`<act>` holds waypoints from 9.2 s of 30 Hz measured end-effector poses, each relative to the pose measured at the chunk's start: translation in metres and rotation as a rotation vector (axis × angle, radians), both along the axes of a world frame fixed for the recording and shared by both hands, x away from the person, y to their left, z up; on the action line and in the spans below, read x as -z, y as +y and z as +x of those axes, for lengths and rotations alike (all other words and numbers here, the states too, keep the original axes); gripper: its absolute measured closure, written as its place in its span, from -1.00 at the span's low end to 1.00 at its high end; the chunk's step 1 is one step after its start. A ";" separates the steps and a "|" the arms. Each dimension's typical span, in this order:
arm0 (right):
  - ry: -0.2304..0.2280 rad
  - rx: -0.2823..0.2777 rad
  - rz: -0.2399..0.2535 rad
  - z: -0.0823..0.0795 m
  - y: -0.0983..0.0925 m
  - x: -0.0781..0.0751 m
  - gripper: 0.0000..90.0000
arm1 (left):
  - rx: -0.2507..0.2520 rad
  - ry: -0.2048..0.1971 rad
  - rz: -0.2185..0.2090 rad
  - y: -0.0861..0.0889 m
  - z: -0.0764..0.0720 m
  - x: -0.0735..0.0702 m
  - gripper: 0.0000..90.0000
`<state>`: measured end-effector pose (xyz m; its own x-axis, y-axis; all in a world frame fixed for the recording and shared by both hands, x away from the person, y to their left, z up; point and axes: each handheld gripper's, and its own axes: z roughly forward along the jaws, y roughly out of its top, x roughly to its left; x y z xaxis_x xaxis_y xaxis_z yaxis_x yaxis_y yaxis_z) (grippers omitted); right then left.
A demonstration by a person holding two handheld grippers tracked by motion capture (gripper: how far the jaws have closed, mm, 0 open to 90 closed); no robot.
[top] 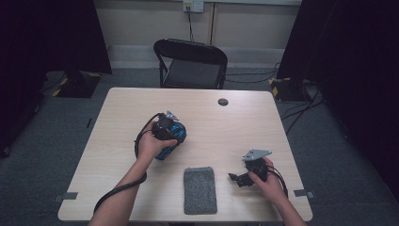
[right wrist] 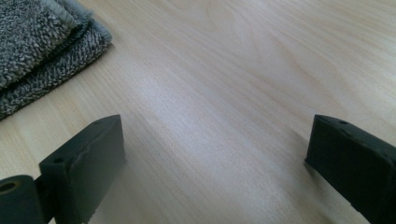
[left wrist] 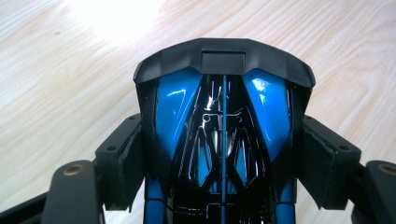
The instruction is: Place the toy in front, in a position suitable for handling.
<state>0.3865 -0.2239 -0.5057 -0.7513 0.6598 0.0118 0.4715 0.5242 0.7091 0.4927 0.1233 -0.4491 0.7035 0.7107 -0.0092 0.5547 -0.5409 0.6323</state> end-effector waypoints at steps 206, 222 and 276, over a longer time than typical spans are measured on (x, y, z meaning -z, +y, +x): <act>-0.044 0.026 -0.018 -0.054 0.080 -0.019 -0.18 | 0.107 -0.093 -0.121 0.039 -0.035 0.056 -0.44; -0.004 0.036 0.035 -0.047 0.071 -0.012 0.06 | 0.107 -0.093 -0.121 0.039 -0.035 0.056 -0.45; 0.046 0.030 0.046 -0.035 0.075 -0.018 0.64 | 0.115 -0.091 -0.121 0.039 -0.034 0.057 -0.44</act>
